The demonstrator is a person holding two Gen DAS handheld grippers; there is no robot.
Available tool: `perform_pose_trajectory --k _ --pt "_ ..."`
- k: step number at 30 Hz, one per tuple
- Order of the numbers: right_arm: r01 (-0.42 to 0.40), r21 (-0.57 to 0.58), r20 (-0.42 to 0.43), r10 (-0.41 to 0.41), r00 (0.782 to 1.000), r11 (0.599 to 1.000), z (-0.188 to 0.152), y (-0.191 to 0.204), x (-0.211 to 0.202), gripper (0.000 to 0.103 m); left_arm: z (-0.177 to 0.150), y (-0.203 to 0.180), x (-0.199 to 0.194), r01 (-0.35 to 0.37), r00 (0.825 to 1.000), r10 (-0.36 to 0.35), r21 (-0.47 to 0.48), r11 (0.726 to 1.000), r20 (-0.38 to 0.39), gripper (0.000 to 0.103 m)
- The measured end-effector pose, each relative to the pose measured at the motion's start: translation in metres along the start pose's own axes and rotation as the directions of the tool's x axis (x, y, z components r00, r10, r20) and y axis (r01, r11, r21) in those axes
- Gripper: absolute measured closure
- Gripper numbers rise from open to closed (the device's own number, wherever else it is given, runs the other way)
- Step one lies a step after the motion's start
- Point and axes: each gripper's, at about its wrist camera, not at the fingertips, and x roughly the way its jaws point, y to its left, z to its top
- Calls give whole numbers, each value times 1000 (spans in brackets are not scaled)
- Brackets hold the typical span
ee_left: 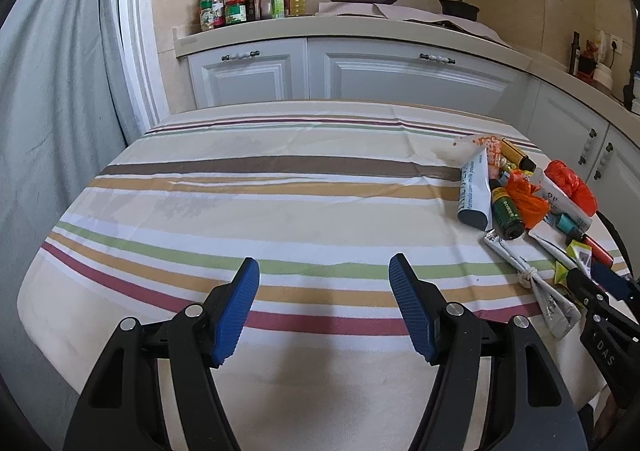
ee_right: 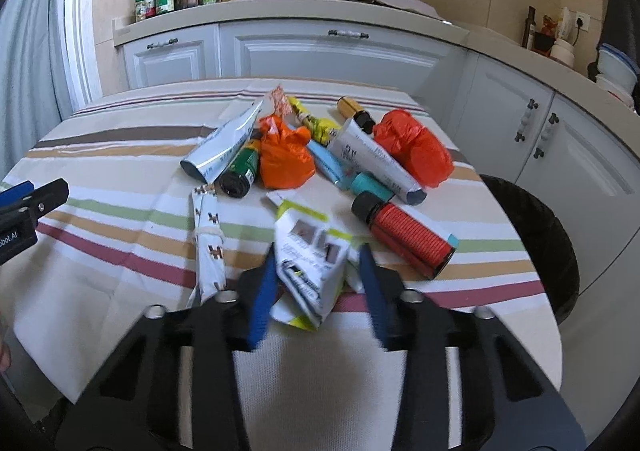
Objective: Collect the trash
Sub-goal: 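Move the right tool to the yellow-green paper wrapper and close on it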
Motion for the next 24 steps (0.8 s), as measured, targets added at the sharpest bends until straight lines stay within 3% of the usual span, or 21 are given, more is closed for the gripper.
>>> perform_pose_trajectory --k 2,4,13,24 --pt "4 -5 9 -4 1000 1000 -1 1 -1 76 -1 0 0 0 1000 0 1 1000 -1 37" --pt "-4 -8 15 4 1000 1000 -1 -1 -3 90 -2 -2 -1 4 1000 -4 1 1000 -3 37" --pt "6 14 64 -7 998 1000 3 -13 -23 90 -1 -27 -7 73 997 -73 24 997 -3 37" --pt "119 83 141 -130 981 989 1 -67 -52 90 -2 -86 -15 177 984 -176 66 982 -21 35"
